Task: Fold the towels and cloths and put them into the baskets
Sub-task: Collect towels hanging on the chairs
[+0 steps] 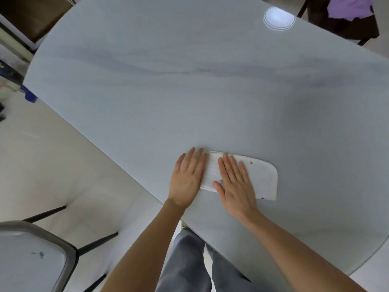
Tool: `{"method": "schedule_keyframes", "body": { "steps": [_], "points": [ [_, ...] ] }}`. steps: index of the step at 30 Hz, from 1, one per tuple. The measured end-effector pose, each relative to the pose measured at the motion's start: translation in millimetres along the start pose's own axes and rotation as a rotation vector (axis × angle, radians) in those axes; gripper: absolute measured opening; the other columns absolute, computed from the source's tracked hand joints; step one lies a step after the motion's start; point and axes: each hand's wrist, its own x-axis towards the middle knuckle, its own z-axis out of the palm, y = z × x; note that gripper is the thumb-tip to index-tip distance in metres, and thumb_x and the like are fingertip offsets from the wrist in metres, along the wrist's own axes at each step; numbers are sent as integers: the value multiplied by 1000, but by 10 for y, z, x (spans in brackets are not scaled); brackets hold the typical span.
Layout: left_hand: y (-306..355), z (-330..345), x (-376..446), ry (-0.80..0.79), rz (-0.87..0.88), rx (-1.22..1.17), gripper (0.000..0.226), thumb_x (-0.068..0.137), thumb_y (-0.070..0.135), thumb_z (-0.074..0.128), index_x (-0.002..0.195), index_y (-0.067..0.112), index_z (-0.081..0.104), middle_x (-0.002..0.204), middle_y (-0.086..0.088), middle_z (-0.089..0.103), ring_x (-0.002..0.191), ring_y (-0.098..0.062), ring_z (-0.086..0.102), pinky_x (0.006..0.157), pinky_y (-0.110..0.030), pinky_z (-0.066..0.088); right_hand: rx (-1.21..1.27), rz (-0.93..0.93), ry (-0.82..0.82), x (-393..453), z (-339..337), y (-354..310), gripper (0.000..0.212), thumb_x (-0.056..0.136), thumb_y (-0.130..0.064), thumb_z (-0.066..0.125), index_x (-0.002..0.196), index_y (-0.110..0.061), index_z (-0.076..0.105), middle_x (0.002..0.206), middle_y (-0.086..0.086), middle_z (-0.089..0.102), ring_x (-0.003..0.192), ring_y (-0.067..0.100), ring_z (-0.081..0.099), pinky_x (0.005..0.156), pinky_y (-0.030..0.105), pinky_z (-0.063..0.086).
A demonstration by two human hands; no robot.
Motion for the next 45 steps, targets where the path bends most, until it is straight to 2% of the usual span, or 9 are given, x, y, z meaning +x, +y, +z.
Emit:
{"method": "schedule_keyframes", "body": {
  "steps": [4, 12, 17, 21, 25, 29, 35, 42, 45],
  "points": [
    [-66, 97, -78, -288, 144, 36, 57, 104, 40, 19, 152, 12, 22, 160, -6, 17, 148, -25, 11, 118, -46, 15, -8, -37, -25, -1, 38, 84, 63, 101, -45, 19, 152, -9, 18, 160, 6, 11, 148, 20, 8, 118, 44, 13],
    [-67, 15, -39, -506, 60, 86, 79, 95, 65, 9, 154, 13, 6, 161, -11, 1, 148, -34, -3, 117, -54, 2, 47, 127, 73, -244, -90, 614, 59, 101, -41, 22, 149, -7, 29, 157, 12, 22, 146, 26, 19, 118, 45, 14],
    [129, -116, 229, -456, 246, -66, 75, 97, 58, 28, 153, 10, 16, 161, -9, 11, 148, -33, 5, 119, -47, 3, 389, 594, 313, -463, -315, 753, 45, 93, -25, 52, 128, 2, 51, 129, 23, 53, 120, 39, 48, 102, 41, 33],
    [142, -19, 339, -611, 368, -84, 84, 92, 67, 19, 154, 14, 2, 161, -3, -3, 149, -26, -4, 119, -38, -9, 807, 892, 223, -524, -408, 620, 22, 88, -13, 64, 107, -2, 60, 95, 14, 67, 88, 30, 63, 74, 27, 42],
    [217, 55, 400, -690, 310, -105, 96, 80, 78, 10, 150, 18, -18, 155, 3, -28, 143, -17, -27, 117, -35, -17, 720, 997, 161, -448, -462, 604, 34, 84, -26, 69, 110, -8, 56, 101, 9, 67, 95, 30, 63, 79, 36, 48],
    [301, 28, 471, -732, 228, -150, 97, 89, 64, 43, 150, 20, -18, 152, 6, -31, 142, -14, -29, 119, -39, -12, 476, 981, 44, -186, -577, 563, 57, 81, -31, 71, 123, -3, 44, 122, 16, 53, 111, 35, 54, 86, 40, 45],
    [419, -47, 516, -768, 143, -162, 104, 86, 56, 57, 152, 20, -15, 157, 5, -25, 145, -15, -24, 119, -38, -13, 825, 1094, -130, 119, -585, 657, 39, 75, -15, 71, 110, -2, 61, 108, 15, 67, 98, 33, 65, 78, 39, 55],
    [451, -54, 576, -808, 116, -120, 109, 84, 55, 61, 151, 18, -17, 157, 4, -26, 145, -18, -23, 118, -43, -13, 1142, 971, 127, 46, -544, 675, 24, 84, -20, 68, 100, -2, 64, 94, 12, 67, 87, 30, 64, 64, 36, 54],
    [465, -58, 587, -821, 113, -116, 109, 84, 54, 61, 151, 18, -17, 157, 4, -26, 145, -18, -23, 118, -44, -12, 1071, 979, 219, 76, -476, 641, 26, 91, -26, 59, 92, 0, 60, 90, 14, 64, 87, 32, 61, 73, 38, 49]
  ]
}}
